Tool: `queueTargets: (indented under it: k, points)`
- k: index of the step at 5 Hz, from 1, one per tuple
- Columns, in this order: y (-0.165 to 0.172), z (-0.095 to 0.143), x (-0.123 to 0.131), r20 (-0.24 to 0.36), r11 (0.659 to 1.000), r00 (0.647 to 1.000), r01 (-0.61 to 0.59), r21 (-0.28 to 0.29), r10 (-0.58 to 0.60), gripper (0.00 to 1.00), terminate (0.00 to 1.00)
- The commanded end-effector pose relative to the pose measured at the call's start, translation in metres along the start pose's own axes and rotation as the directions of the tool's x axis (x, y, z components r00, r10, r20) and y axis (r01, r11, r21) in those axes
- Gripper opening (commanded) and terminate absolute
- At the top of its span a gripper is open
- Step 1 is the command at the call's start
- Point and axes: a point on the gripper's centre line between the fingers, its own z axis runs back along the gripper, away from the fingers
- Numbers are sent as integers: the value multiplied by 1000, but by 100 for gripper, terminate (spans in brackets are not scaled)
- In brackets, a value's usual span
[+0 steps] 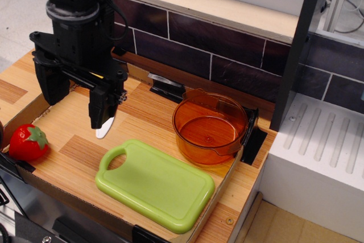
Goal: Put knife on cutting board
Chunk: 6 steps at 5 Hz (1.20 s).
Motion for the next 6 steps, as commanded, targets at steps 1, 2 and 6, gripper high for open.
queueTargets:
  k: [1,2,6]
  points:
    - [0,0,0,0,1000,1000,0,0,0,100,0]
    - [23,2,30,65,994,993,-100,-34,103,100,0]
    - [77,-18,89,156,965,960,-207,-163,233,100,0]
